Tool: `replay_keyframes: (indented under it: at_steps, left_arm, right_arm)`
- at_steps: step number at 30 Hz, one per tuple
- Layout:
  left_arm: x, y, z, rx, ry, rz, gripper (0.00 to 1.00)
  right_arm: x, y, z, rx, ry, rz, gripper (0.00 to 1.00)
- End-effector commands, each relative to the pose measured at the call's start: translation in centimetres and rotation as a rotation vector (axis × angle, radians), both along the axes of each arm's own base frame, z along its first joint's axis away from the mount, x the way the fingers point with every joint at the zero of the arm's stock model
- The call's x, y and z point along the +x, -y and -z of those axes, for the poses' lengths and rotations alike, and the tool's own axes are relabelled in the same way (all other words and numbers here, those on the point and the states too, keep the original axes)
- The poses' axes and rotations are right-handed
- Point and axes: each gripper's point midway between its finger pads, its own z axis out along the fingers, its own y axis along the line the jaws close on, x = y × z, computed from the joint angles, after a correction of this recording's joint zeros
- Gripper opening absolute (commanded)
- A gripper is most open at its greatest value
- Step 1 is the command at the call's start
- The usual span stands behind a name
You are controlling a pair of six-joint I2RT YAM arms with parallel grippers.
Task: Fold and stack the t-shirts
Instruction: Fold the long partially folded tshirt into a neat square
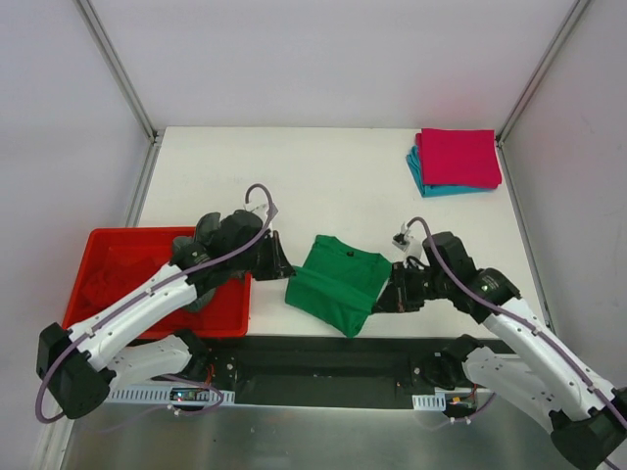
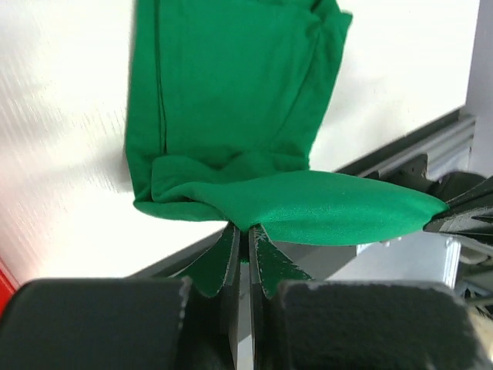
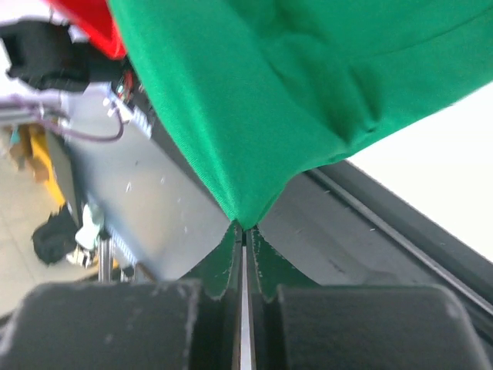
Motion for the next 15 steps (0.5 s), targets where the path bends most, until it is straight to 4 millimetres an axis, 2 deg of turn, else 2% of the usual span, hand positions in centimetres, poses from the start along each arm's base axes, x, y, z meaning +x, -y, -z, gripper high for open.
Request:
replay_keyframes:
  at_steps: [1, 6, 11, 15]
  left_arm:
    - [5.0, -0.6, -1.6, 0.086, 0.118, -0.127, 0.0]
    - [8.1, 1.1, -2.1, 0.092, 0.129, -0.113, 0.0]
    - [11.0, 2.6, -1.2, 0.117, 0.101, -0.101, 0.0]
    - [13.1, 3.8, -0.7, 0.121, 0.087, -0.08, 0.0]
  right_arm:
    - [3.4, 2.1, 0.8, -0.111, 0.046, 0.108, 0.01]
    - [6.8, 2.9, 1.1, -0.169, 0.085, 0.192, 0.01]
    - [10.2, 4.9, 1.5, -0.251, 0.124, 0.311, 0.01]
    - [11.9, 6.0, 1.5, -0.255, 0.122, 0.378, 0.01]
